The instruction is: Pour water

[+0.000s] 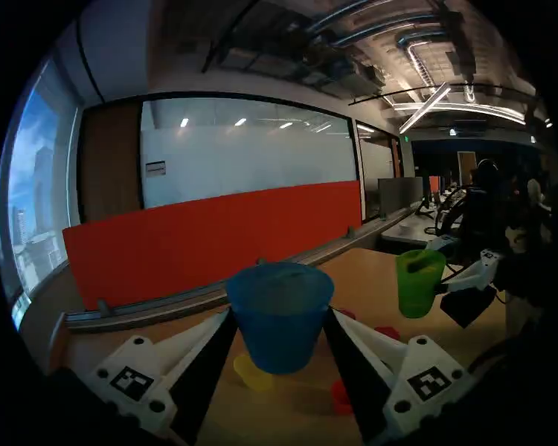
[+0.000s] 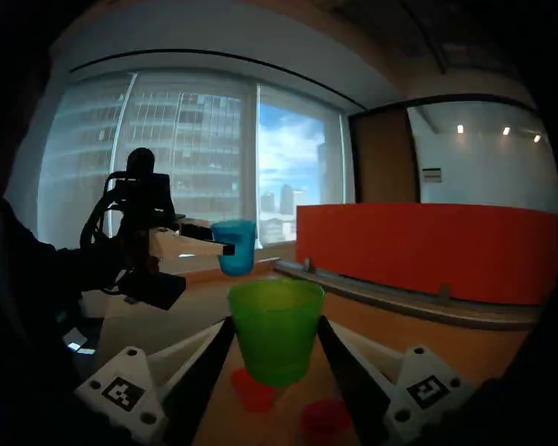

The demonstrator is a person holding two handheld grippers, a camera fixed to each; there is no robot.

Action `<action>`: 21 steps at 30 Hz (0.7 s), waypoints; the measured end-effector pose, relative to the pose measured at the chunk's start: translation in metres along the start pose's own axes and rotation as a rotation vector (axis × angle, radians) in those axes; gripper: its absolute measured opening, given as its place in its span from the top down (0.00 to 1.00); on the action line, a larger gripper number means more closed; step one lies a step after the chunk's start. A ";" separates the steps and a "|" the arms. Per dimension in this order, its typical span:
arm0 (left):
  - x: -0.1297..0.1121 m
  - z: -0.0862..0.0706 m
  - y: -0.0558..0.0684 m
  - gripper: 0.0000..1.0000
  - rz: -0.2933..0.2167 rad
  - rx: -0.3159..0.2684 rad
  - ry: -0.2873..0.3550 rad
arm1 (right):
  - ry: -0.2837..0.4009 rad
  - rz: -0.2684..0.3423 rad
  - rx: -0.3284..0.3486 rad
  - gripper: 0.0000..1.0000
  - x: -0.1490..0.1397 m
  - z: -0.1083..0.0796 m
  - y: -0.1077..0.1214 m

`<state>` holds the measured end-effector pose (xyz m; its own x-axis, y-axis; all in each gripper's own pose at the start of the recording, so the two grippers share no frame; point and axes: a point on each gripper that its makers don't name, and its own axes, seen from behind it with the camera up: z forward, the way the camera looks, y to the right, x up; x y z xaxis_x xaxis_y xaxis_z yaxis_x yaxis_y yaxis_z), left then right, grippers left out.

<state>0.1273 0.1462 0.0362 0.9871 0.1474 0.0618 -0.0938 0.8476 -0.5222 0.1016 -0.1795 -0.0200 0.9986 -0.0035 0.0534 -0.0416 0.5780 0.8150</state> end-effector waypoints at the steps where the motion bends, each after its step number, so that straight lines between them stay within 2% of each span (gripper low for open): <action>1: -0.003 0.000 0.000 0.19 0.002 -0.001 -0.007 | -0.006 -0.003 0.002 0.15 -0.001 -0.001 -0.001; 6: -0.016 -0.001 0.002 0.19 0.012 -0.006 -0.039 | -0.031 -0.007 0.012 0.15 -0.005 -0.004 -0.006; 21: -0.072 0.007 0.005 0.19 0.055 -0.044 -0.200 | -0.159 0.034 0.084 0.15 -0.036 -0.005 -0.022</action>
<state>0.0551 0.1437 0.0347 0.9348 0.2952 0.1974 -0.1371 0.8128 -0.5662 0.0671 -0.1880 -0.0432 0.9790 -0.1177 0.1667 -0.0845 0.5099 0.8561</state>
